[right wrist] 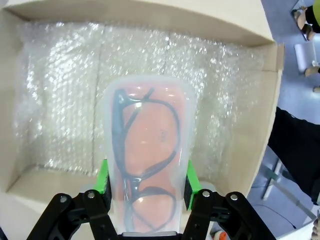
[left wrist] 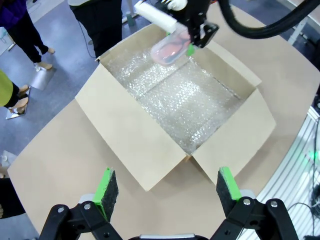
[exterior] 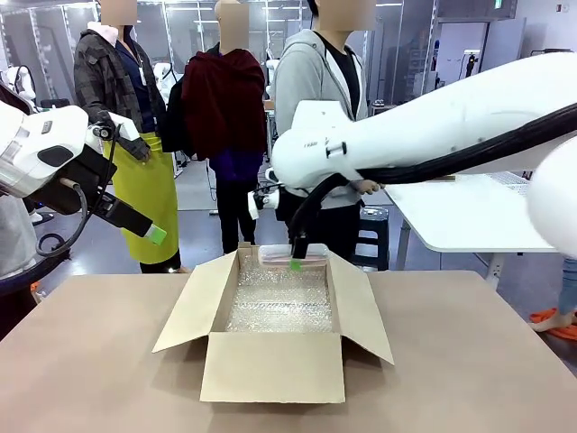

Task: Pack the glasses set securely to prepare it for shipping.
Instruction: Place the Glasses case inside the Package Box.

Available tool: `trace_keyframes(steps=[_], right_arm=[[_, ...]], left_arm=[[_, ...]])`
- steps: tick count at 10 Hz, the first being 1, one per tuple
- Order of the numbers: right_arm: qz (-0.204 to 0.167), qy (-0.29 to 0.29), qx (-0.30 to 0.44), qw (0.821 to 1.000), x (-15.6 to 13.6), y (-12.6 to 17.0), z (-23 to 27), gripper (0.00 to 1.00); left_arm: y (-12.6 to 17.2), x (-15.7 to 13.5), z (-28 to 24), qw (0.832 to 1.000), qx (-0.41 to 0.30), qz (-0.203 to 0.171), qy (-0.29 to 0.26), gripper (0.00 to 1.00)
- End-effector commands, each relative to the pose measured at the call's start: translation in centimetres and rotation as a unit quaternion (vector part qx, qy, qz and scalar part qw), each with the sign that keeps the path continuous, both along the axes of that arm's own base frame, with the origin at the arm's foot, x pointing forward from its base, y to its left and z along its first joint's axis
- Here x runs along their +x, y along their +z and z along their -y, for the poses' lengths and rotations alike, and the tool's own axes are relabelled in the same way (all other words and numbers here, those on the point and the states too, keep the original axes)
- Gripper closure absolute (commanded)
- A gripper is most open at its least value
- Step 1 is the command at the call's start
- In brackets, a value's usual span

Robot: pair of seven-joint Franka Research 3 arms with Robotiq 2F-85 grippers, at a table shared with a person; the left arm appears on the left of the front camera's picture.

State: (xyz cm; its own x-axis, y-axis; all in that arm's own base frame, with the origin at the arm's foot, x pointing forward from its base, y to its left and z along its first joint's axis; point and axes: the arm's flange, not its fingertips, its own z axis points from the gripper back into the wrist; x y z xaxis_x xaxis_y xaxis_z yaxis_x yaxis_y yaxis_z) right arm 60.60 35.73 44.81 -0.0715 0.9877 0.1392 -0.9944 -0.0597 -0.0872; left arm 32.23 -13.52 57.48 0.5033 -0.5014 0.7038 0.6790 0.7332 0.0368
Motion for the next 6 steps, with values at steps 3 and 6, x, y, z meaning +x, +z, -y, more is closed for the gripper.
trace_keyframes(steps=[3, 6], right_arm=[[-0.001, -0.007, 0.021, 1.000, 3.3, -3.2, -1.6, 0.36], [-0.019, -0.027, 0.019, 0.999, 4.5, -6.1, -1.8, 0.36]], left_arm=[[0.1, 0.0, -0.2, 1.000, 0.000, 0.004, -0.002, 0.00], [0.1, 0.0, -0.2, 1.000, 0.000, 0.004, -0.002, 0.00]])
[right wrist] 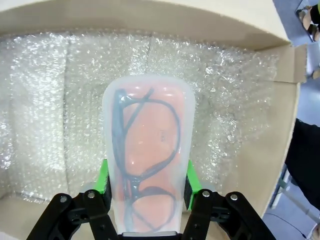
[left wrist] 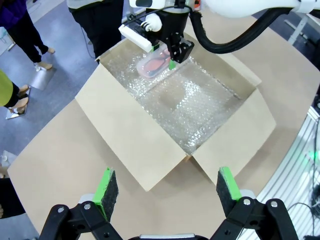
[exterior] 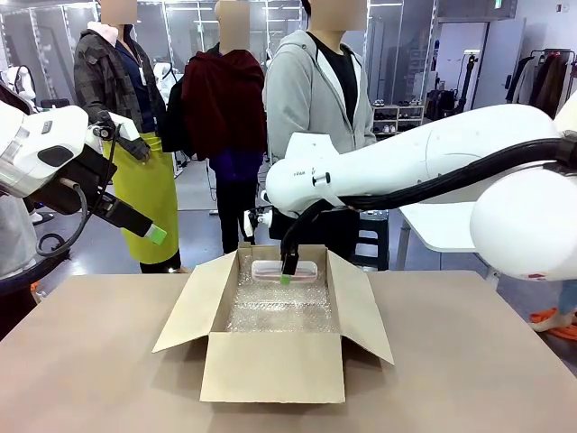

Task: Pack the glasses set securely to prepare it for shipping.
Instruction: Place the Glasses case inside the Package Box.

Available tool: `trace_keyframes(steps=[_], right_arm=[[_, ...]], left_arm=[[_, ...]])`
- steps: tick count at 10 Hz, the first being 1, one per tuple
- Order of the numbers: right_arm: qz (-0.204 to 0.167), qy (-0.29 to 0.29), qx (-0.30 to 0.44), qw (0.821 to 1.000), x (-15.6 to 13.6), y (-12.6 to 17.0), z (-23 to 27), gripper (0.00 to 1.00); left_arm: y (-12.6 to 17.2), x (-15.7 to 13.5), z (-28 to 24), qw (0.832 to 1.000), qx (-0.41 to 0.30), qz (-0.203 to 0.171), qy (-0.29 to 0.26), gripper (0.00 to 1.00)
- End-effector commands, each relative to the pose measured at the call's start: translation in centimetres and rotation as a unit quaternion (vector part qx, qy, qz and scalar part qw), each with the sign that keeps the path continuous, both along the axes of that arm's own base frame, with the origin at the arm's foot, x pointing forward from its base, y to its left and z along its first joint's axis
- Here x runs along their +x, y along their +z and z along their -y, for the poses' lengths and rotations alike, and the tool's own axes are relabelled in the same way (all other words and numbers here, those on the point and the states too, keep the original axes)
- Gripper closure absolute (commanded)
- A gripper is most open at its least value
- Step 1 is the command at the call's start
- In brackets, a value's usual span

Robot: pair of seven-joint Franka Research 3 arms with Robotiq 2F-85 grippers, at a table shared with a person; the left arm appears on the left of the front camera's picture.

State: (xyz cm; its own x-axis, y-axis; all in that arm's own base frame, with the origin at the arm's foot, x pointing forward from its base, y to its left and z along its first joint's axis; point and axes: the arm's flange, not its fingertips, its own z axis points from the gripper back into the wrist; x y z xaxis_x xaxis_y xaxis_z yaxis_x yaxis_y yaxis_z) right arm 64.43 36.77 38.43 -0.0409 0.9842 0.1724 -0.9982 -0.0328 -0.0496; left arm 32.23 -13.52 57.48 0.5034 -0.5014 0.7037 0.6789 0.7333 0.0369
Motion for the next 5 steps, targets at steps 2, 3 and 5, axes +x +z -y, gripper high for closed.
trace_keyframes(steps=[2, 3, 5], right_arm=[[0.001, -0.030, 0.004, 1.000, 1.2, -2.3, -0.6, 0.36], [0.013, -0.038, -0.006, 0.999, 1.5, -3.1, -0.5, 0.36], [0.007, -0.035, -0.003, 0.999, 2.1, -4.6, -0.5, 0.36]], left_arm=[[0.1, 0.0, -0.2, 1.000, 0.000, 0.004, -0.002, 0.00], [0.1, 0.0, -0.2, 1.000, 0.000, 0.004, -0.002, 0.00], [0.1, 0.0, -0.2, 1.000, 0.000, 0.004, -0.002, 0.00]])
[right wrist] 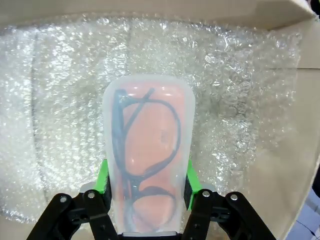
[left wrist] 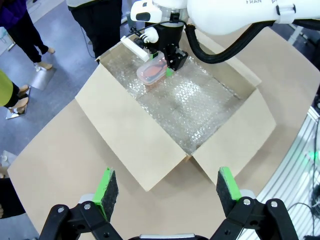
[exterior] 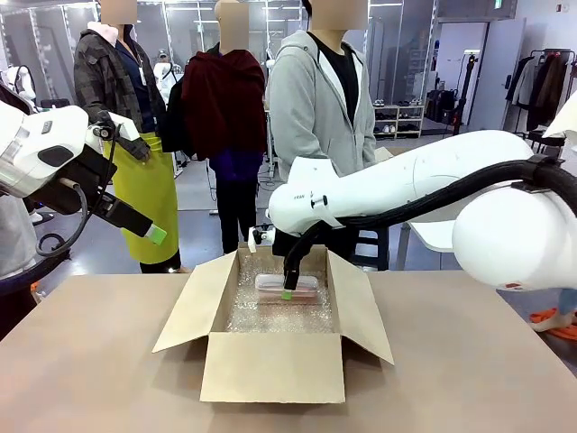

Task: Pack the glasses set securely to prepare it for shipping.
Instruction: Place the Glasses case inside the Package Box.

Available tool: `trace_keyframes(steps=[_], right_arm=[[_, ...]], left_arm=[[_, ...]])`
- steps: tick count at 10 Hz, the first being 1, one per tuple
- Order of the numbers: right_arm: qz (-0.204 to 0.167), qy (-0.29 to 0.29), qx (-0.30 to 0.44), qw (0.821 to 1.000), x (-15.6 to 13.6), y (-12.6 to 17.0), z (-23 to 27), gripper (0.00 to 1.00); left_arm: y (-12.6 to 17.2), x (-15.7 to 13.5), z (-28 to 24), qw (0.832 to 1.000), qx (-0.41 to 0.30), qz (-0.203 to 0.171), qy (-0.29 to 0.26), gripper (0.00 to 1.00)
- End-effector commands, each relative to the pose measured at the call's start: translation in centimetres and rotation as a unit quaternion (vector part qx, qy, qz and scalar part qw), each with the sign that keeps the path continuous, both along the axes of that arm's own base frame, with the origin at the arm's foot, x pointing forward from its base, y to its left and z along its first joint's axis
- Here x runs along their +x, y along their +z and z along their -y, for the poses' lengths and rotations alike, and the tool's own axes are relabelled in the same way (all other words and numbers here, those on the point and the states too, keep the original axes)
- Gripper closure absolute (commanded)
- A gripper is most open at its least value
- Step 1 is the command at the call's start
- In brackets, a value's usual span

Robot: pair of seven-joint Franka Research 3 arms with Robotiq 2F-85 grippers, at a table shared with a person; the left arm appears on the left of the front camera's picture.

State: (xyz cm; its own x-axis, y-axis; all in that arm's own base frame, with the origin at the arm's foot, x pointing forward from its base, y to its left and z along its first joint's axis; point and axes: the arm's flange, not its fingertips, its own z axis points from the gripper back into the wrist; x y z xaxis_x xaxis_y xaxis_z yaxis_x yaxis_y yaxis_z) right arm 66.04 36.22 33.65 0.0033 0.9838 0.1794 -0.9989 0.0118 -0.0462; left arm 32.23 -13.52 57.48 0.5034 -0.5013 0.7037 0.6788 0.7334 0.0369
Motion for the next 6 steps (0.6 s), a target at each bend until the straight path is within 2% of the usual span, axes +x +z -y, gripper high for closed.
trace_keyframes(steps=[1, 2, 3, 4, 5, 6], right_arm=[[0.008, -0.017, -0.013, 1.000, 0.56, -0.13, -1.13, 0.36], [0.007, -0.016, -0.015, 1.000, 0.55, -0.22, -1.18, 0.36], [0.007, -0.010, -0.016, 1.000, 0.50, 0.07, -1.21, 0.27], [0.006, -0.006, -0.015, 1.000, 0.48, 0.10, -1.26, 0.08], [0.003, -0.007, -0.016, 1.000, 0.49, -0.03, -1.36, 0.00], [0.002, -0.007, -0.016, 1.000, 0.51, -0.01, -1.39, 0.00]], left_arm=[[0.13, 0.04, -0.20, 1.000, 0.000, 0.004, -0.002, 0.00], [0.13, 0.04, -0.20, 1.000, 0.000, 0.004, -0.002, 0.00], [0.13, 0.04, -0.20, 1.000, 0.000, 0.004, -0.002, 0.00], [0.13, 0.04, -0.20, 1.000, 0.000, 0.004, -0.002, 0.00], [0.13, 0.04, -0.20, 1.000, 0.000, 0.004, -0.002, 0.00], [0.13, 0.04, -0.20, 1.000, 0.000, 0.004, -0.002, 0.00]])
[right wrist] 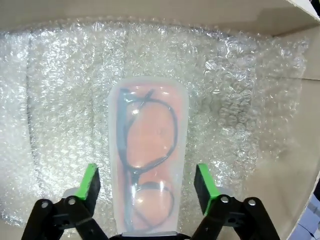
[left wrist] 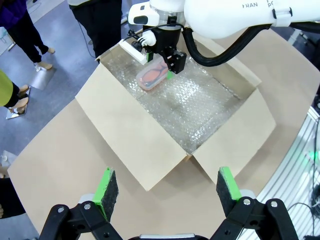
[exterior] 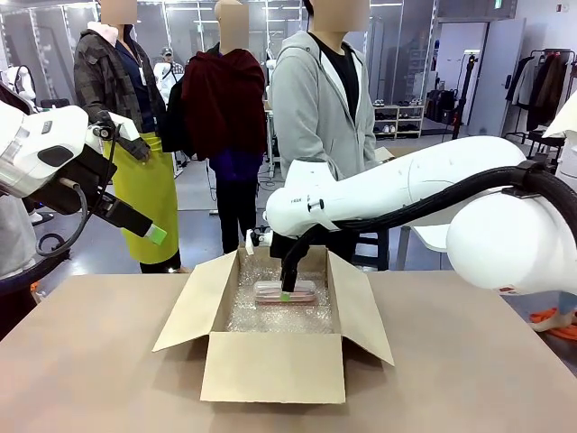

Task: Pack the glasses set securely to prepare it for shipping.
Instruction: Place the Glasses case inside the Package Box, then put the Glasses case from the right side of the table into the Package Box.

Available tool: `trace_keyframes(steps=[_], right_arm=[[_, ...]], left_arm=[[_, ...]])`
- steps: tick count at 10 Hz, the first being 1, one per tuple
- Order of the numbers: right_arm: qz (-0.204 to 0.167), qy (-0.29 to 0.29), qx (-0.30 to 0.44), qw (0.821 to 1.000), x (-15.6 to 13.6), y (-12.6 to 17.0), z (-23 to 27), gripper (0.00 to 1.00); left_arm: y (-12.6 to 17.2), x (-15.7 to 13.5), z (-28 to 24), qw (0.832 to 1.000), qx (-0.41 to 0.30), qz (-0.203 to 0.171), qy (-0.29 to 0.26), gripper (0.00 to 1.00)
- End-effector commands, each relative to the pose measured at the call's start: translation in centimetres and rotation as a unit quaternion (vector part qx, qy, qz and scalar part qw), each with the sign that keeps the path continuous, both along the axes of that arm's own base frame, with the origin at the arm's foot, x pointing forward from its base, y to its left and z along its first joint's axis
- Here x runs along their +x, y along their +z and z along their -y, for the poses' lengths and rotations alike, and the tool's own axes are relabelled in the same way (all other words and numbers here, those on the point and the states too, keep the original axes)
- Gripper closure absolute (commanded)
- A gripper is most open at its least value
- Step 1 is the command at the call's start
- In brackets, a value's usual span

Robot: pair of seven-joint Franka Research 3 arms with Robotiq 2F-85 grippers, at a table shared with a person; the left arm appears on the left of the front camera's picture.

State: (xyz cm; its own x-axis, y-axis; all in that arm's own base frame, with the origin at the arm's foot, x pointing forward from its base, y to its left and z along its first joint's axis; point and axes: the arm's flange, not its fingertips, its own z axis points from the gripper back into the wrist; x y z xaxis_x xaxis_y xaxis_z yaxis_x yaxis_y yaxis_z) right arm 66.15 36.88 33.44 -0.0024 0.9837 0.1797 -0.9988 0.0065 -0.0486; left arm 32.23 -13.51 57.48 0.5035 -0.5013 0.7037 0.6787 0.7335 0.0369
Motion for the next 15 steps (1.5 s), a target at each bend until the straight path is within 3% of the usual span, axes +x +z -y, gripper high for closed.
trace_keyframes(steps=[1, 3, 4, 14, 15], right_arm=[[0.003, -0.010, -0.013, 1.000, 0.4, 0.4, -0.7, 0.00], [0.012, 0.006, -0.029, 0.999, 0.2, 1.3, -0.4, 0.00], [0.002, 0.000, 0.001, 1.000, 0.1, 0.2, 0.0, 0.00], [0.003, 0.001, -0.004, 1.000, 0.2, 0.2, 0.2, 0.00], [0.002, -0.013, 0.017, 1.000, -0.5, 1.7, 0.7, 0.00]], left_arm=[[0.1, 0.0, -0.2, 1.000, 0.000, 0.004, -0.002, 0.00], [0.1, 0.0, -0.2, 1.000, 0.000, 0.004, -0.002, 0.00], [0.1, 0.0, -0.2, 1.000, 0.000, 0.004, -0.002, 0.00], [0.1, 0.0, -0.2, 1.000, 0.000, 0.004, -0.002, 0.00], [0.1, 0.0, -0.2, 1.000, 0.000, 0.004, -0.002, 0.00]])
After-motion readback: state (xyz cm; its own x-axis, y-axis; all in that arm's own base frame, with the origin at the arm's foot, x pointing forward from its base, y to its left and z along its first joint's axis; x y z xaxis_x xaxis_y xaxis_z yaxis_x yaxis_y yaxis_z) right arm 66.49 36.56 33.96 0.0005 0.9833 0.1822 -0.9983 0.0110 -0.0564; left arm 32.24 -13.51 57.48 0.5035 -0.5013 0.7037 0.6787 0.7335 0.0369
